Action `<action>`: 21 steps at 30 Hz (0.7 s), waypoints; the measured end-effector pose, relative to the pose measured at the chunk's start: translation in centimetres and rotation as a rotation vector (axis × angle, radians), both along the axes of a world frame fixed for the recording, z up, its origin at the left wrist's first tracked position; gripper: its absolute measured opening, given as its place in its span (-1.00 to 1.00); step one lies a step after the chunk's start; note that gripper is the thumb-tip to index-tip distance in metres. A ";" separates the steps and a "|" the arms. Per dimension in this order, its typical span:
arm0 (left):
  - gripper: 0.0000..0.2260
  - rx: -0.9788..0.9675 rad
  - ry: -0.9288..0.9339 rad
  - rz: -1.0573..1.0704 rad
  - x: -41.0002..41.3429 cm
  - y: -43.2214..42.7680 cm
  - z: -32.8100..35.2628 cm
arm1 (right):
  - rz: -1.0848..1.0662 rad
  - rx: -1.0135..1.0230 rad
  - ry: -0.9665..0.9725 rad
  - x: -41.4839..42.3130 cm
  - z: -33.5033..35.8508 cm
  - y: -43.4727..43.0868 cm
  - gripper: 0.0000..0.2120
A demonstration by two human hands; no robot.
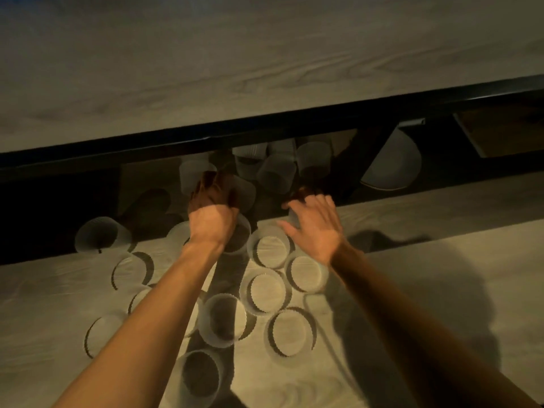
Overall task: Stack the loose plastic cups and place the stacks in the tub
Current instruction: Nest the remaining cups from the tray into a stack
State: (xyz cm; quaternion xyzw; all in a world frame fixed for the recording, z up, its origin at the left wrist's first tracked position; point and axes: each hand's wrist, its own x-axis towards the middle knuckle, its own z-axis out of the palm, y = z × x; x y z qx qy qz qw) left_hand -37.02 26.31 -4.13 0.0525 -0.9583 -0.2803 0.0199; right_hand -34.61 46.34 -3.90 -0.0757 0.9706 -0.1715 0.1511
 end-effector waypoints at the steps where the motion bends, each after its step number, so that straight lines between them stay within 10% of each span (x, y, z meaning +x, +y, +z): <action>1: -0.80 -0.002 0.005 -0.008 0.0 -0.2 -0.1 | 0.010 -0.021 0.039 0.1 -0.1 0.1 -0.64; 21: -0.62 0.277 -0.418 0.095 -0.7 -0.9 -0.7 | -0.259 -0.110 0.076 -2.1 0.6 -1.5 -0.88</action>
